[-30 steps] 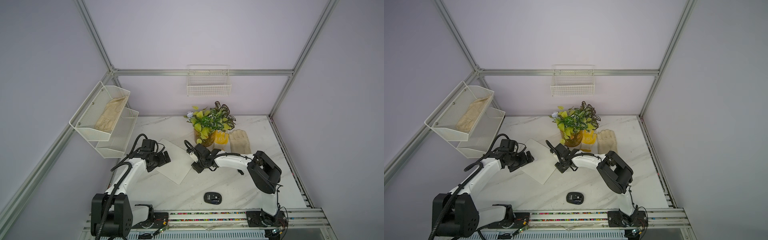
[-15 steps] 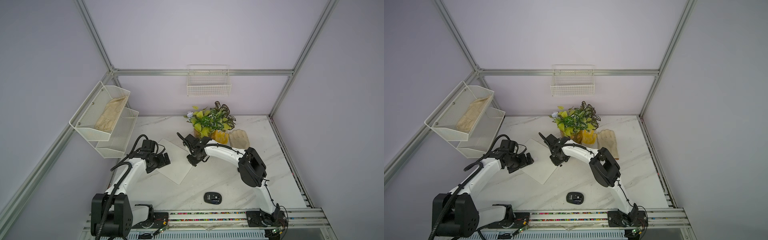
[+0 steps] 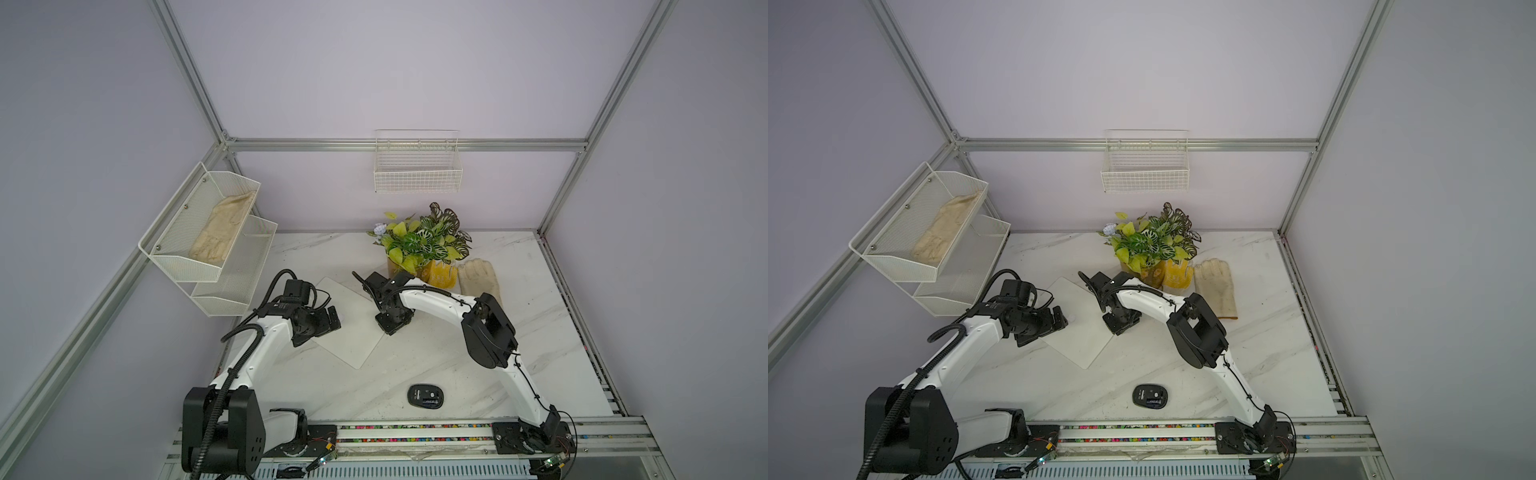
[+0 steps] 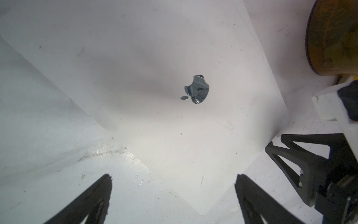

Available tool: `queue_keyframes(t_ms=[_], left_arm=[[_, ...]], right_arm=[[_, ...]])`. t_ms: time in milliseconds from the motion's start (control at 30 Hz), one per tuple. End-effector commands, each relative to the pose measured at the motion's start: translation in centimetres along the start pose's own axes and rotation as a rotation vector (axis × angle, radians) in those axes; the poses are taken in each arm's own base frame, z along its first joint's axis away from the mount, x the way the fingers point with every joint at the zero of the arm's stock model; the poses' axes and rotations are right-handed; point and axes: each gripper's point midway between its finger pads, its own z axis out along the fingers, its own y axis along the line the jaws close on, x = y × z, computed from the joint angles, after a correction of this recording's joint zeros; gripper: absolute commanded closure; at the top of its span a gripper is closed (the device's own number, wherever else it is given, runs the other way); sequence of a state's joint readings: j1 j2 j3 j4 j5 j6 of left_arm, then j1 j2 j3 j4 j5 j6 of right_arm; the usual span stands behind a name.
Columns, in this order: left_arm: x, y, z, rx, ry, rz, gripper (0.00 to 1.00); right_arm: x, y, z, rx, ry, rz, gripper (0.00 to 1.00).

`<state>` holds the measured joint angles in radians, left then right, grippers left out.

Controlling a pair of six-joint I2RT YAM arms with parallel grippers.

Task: Insert the wireless mouse receiver into the laptop
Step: Pick up the USB plug at the center of the board.

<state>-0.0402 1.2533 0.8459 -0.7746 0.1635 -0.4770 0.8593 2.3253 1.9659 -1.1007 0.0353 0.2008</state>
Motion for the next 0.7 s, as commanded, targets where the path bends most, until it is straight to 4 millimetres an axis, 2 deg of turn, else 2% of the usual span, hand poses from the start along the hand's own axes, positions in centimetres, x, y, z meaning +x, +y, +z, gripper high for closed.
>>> queue_keyframes(t_ms=[0, 400, 667], left_arm=[[-0.7, -0.2, -0.6, 0.010, -0.034, 0.021, 0.00], [-0.7, -0.2, -0.7, 0.011, -0.038, 0.023, 0.00], [-0.7, -0.2, -0.8, 0.011, -0.040, 0.021, 0.00]], right_arm=[[0.5, -0.3, 0.3, 0.023, 0.035, 0.012, 0.59], [0.7, 0.3, 0.8, 0.034, 0.034, -0.011, 0.62], [1.0, 0.7, 2.0, 0.051, 0.050, -0.027, 0.65]])
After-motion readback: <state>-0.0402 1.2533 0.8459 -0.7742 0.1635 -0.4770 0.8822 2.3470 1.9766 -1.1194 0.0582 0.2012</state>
